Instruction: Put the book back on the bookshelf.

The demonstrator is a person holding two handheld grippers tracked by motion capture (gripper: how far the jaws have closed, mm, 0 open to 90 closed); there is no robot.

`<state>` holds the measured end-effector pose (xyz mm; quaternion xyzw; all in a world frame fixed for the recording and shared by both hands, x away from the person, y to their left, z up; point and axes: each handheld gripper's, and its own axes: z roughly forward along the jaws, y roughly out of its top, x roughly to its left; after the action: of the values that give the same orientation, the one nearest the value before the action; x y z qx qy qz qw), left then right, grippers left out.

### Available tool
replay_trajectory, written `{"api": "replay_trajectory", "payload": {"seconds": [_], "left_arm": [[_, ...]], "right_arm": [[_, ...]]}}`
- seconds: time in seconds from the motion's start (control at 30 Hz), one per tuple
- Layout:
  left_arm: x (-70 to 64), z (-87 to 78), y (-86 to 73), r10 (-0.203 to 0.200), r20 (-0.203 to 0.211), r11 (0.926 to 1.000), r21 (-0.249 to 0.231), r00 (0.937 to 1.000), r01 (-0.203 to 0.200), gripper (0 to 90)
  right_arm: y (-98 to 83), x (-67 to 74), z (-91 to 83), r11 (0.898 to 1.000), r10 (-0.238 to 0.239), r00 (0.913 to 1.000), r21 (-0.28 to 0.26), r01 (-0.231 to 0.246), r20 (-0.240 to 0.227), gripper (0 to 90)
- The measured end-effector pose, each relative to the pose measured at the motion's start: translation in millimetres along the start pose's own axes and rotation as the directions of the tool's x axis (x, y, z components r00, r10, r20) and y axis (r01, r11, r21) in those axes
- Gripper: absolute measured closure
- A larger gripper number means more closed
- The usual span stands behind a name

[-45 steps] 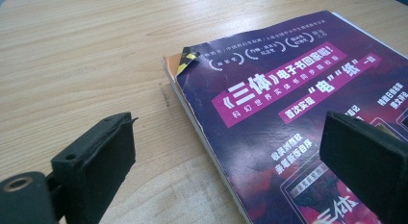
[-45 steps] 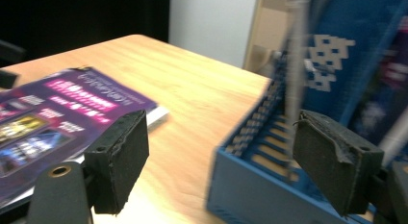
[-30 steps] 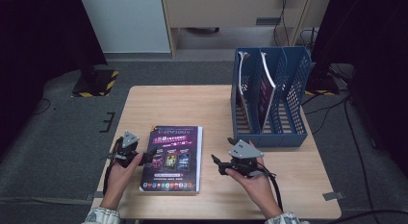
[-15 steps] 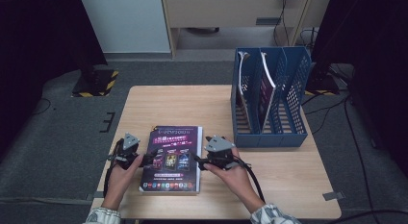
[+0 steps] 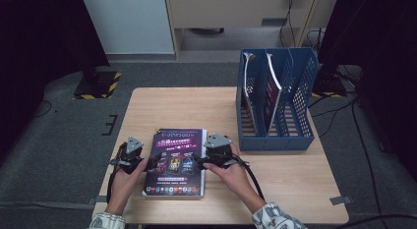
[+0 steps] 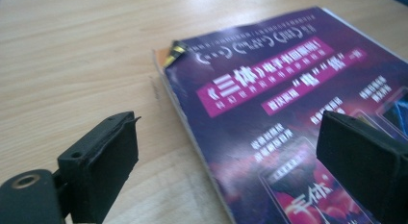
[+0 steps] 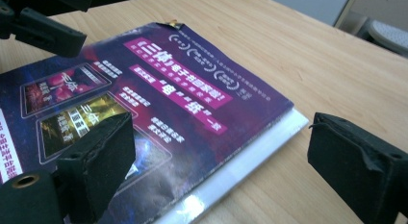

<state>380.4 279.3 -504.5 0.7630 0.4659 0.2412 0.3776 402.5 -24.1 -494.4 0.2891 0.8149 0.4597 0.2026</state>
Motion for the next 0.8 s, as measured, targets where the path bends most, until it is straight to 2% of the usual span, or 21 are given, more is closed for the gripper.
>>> {"api": "replay_trajectory", "payload": {"seconds": [0.07, 0.2, 0.3, 0.43, 0.5, 0.6, 0.7, 0.8], "left_arm": [[-1.1, 2.5, 0.3, 0.007, 0.004, 1.0, 0.006, 1.0, -0.007, 9.7], [0.3, 4.8, -1.3, 0.013, 0.011, 0.9999, 0.011, 0.9999, -0.013, 14.7], [3.9, 5.7, -2.7, 0.004, 0.015, 0.9999, 0.017, 0.9999, -0.004, 15.6], [5.7, 12.5, -2.6, -0.021, 0.041, 0.9994, 0.029, 0.999, 0.019, 18.8], [3.8, 15.3, -1.0, -0.01, 0.048, 0.9994, 0.033, 0.9988, 0.008, 20.6], [0.7, 19.1, -1.0, 0.015, 0.047, 0.9985, 0.052, 0.9988, -0.017, 22.8], [3.0, 19.6, -1.8, -0.008, 0.066, 0.9985, 0.054, 0.9978, 0.005, 23.6], [5.1, 20.4, -3.6, -0.036, 0.091, 0.9984, 0.047, 0.9952, 0.031, 26.9]], "right_arm": [[-2.8, -3.0, 0.6, 0.999, 0.046, 0.9989, -0.002, -0.046, -0.006, 9.9], [-5.8, -7.0, 2.7, 0.997, 0.081, 0.996, 0.015, -0.08, -0.037, 10.9], [-6.1, -8.2, 1.3, 0.997, 0.071, 0.9969, 0.015, -0.07, -0.035, 13.4], [-9.4, -9.5, -1.6, 0.997, 0.079, 0.9958, 0.014, -0.078, -0.046, 16.7], [-13.5, -8.5, -1.2, 0.997, 0.076, 0.996, 0.028, -0.075, -0.048, 19.3], [-16.3, -7.0, -1.3, 0.998, 0.057, 0.9969, 0.032, -0.055, -0.055, 29.4], [-15.6, -5.0, -2.0, 1.0, 0.019, 0.9987, 0.016, -0.018, -0.048, 37.6], [-15.5, -2.7, -1.1, 1.0, 0.01, 0.9988, 0.022, -0.009, -0.048, 37.1]]}}
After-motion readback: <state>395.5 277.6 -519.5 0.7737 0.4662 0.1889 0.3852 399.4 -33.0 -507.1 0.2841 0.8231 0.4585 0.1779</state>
